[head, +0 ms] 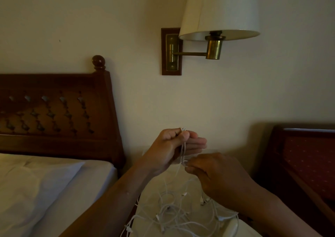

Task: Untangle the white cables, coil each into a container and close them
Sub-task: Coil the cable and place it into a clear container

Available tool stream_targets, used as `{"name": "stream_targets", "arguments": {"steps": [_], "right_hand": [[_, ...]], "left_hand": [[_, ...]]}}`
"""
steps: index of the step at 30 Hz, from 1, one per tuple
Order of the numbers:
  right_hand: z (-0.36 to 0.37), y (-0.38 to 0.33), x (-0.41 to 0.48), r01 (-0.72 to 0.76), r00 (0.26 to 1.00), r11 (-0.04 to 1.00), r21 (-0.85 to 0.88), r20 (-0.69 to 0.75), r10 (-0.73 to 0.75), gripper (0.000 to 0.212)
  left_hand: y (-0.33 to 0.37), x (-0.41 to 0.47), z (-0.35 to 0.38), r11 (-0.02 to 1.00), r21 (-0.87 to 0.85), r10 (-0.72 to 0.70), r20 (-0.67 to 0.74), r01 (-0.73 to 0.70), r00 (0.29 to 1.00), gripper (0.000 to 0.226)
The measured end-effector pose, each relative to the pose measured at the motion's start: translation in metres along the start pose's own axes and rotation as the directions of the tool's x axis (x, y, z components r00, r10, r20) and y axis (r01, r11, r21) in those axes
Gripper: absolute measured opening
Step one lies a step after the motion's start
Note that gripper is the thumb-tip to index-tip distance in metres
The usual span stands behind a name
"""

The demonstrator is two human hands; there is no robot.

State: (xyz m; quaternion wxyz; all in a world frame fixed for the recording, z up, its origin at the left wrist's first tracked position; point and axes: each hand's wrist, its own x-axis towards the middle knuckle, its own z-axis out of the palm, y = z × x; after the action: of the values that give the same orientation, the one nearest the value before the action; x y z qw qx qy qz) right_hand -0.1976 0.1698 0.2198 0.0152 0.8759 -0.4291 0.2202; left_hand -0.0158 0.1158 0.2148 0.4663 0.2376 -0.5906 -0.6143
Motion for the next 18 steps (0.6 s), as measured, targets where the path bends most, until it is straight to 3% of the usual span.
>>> {"name": "stream_targets", "arguments": {"steps": [5,7,11,15,18], "right_hand": [[-0.006,0.012,0.000,-0.012,0.989,0.999,-0.038,-0.146,0.006,0.026],[-0.011,0.018,0.002,0.019,0.977,0.998,-0.052,-0.209,-0.029,0.032],[-0.017,0.032,0.008,0.175,0.889,0.981,-0.079,-0.416,-0.192,0.022],[-0.017,0.045,0.011,0.319,0.785,0.922,-0.219,-0.484,-0.387,0.012],[-0.011,0.050,0.015,0.359,0.762,0.929,-0.093,-0.545,-0.349,0.014]], "left_hand": [[0.004,-0.003,0.002,0.937,0.350,-0.008,0.017,0.001,1.000,0.035],[0.005,-0.004,0.003,0.915,0.404,-0.013,0.084,-0.022,0.996,0.037],[0.009,-0.007,0.006,0.948,0.316,-0.020,0.175,-0.037,0.984,0.039],[0.010,-0.009,0.006,0.957,0.290,-0.051,0.226,-0.017,0.973,0.037],[0.012,-0.013,0.002,0.977,0.215,-0.062,0.260,0.005,0.964,0.039]]}}
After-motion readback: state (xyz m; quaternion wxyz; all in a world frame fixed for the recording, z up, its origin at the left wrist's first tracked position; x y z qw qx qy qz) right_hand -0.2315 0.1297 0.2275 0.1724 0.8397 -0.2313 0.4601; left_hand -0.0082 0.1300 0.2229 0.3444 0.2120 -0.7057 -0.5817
